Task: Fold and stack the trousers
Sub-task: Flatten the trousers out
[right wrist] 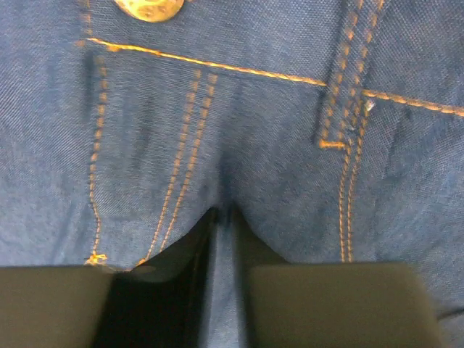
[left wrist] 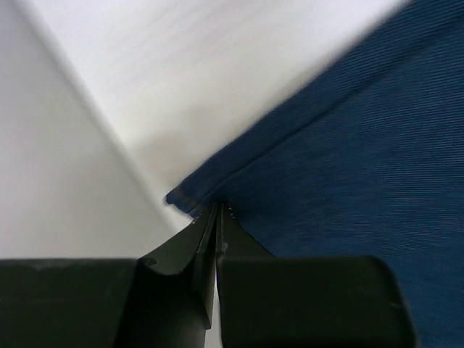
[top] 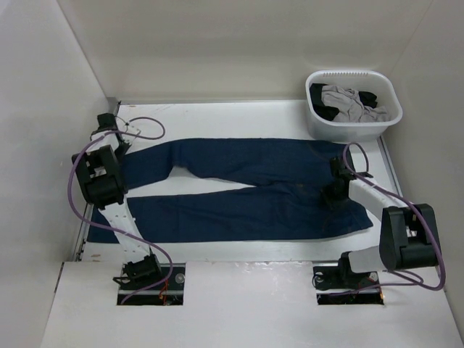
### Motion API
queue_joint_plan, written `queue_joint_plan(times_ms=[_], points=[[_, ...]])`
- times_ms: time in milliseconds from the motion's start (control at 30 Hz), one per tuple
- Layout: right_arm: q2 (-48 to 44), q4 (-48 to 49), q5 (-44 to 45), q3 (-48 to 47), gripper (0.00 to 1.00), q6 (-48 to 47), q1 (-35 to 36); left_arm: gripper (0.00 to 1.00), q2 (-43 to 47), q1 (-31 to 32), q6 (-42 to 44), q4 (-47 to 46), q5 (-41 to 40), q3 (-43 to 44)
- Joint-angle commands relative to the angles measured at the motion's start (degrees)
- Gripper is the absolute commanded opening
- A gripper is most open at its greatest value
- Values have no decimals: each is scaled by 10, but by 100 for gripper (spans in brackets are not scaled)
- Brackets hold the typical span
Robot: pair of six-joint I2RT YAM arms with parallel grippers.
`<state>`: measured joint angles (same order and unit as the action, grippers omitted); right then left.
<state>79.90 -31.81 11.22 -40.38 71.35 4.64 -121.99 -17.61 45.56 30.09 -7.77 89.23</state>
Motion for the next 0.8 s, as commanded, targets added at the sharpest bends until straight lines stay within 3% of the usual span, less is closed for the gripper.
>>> queue_joint_plan(times_ms=[0, 67, 200, 267, 433, 533, 633, 767], points=[[12, -83, -1, 15, 5, 57, 18, 0, 58, -43, 62, -55, -39, -23], [-21, -117, -4, 34, 0, 60, 26, 0, 81, -49, 79, -77, -37, -41], [-111, -132, -35, 65, 0, 65, 44, 0, 112, -48, 123, -109, -37, -92], [-122, -150, -44, 31, 3, 45, 87, 0, 119, -47, 138, -124, -39, -113], [-42, -218, 164, -191, 76, -167, 182, 2, 117, -35, 143, -151, -45, -129], [-9, -188, 223, -249, 89, -211, 125, 2, 115, -24, 145, -162, -45, -129], [53, -96, 176, -268, 89, -294, 17, 3, 113, -13, 147, -173, -45, -122], [163, -82, 110, -332, 94, -362, -70, 3, 113, -10, 149, -175, -50, -107]])
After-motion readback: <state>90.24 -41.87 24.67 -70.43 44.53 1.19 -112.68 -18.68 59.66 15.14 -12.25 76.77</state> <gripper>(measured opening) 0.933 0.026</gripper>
